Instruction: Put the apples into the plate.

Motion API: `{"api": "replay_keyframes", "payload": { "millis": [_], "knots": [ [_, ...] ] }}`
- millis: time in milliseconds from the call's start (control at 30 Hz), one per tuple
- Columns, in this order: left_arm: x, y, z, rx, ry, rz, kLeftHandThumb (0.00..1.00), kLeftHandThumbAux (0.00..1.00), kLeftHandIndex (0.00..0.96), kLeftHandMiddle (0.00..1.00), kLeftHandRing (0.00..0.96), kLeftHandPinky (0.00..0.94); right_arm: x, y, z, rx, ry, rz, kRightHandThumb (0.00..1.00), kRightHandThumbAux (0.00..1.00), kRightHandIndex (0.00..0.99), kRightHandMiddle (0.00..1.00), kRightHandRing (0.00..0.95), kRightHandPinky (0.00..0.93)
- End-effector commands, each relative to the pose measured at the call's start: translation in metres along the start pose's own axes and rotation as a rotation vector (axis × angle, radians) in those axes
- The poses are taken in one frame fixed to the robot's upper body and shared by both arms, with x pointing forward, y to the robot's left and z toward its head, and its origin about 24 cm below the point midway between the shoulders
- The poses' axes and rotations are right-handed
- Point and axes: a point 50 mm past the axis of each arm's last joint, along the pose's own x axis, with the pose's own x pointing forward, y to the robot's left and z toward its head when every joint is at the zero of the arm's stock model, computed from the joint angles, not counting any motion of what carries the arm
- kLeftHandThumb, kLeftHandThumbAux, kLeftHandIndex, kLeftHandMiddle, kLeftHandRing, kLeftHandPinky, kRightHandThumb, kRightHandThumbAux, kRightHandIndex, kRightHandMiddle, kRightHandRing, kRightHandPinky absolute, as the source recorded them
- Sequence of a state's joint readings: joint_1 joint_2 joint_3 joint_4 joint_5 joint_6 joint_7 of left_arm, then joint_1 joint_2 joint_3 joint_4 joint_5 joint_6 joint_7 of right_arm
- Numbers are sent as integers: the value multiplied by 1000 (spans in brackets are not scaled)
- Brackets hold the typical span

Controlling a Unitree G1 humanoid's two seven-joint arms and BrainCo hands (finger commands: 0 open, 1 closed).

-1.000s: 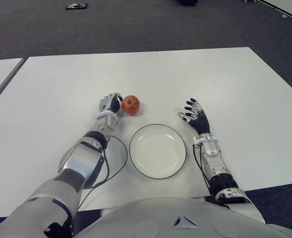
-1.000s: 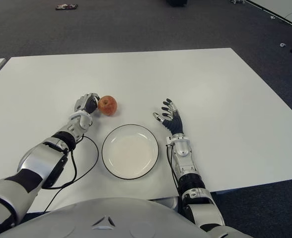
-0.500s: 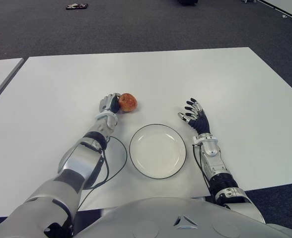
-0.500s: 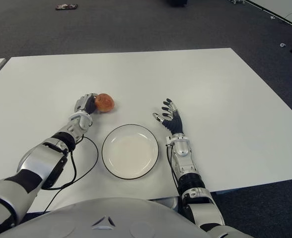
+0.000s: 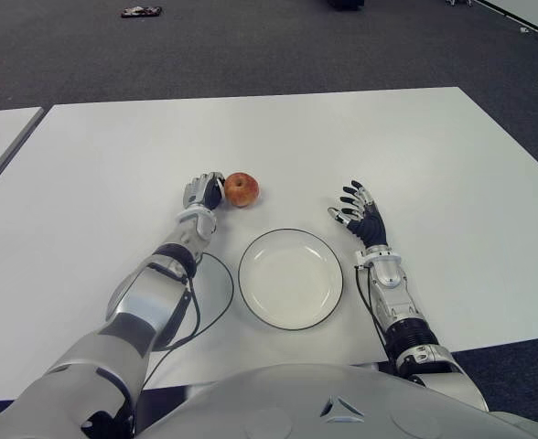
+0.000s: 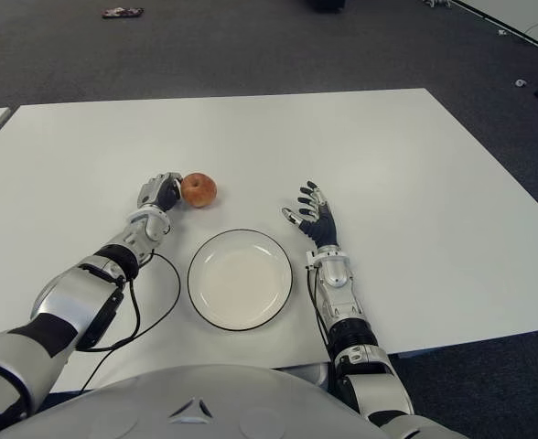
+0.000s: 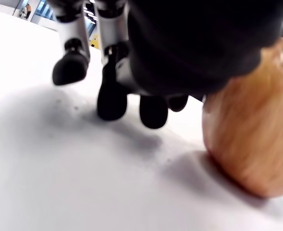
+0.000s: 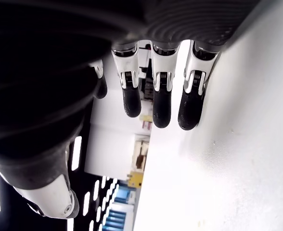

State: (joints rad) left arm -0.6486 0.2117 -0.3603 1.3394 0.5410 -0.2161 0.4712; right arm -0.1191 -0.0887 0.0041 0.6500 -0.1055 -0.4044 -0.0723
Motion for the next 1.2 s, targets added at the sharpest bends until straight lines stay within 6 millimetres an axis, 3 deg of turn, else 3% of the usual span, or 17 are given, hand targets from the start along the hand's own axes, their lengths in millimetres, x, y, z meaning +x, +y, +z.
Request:
{"api": "replay_keyframes", "payload": {
  "millis": [33,400,833,933,1000,1033,1133,1200],
  "knots": [
    [-3,-3,-10,4,37,-46,728,689,445,819,816,782,-23,4,-39,-3,212,19,265,770,77,184,226,268],
    [5,16,-15,-4,50,-38,723,684,444,778,776,750,-22,5,-39,8,206,29,291,771,83,209,247,282],
    [8,34,-29,-10,91,-18,721,682,440,760,761,776,-22,7,-39,13,199,37,305,764,89,236,265,283],
    [10,42,-34,10,101,-28,706,688,431,635,643,633,-22,8,-38,13,193,41,295,759,94,245,272,294],
    [11,47,-37,31,114,-38,551,532,382,474,486,503,-22,8,-37,14,190,46,289,757,97,252,278,301],
    [12,49,-38,41,121,-43,455,445,322,345,358,395,-22,9,-37,14,189,48,286,752,100,256,282,305],
    [14,52,-39,64,143,-59,329,336,201,143,147,208,-22,9,-37,15,189,51,280,746,104,262,287,311],
    [17,60,-41,93,186,-80,281,284,119,77,79,120,-22,9,-37,15,186,52,288,745,109,265,288,308]
  ]
}}
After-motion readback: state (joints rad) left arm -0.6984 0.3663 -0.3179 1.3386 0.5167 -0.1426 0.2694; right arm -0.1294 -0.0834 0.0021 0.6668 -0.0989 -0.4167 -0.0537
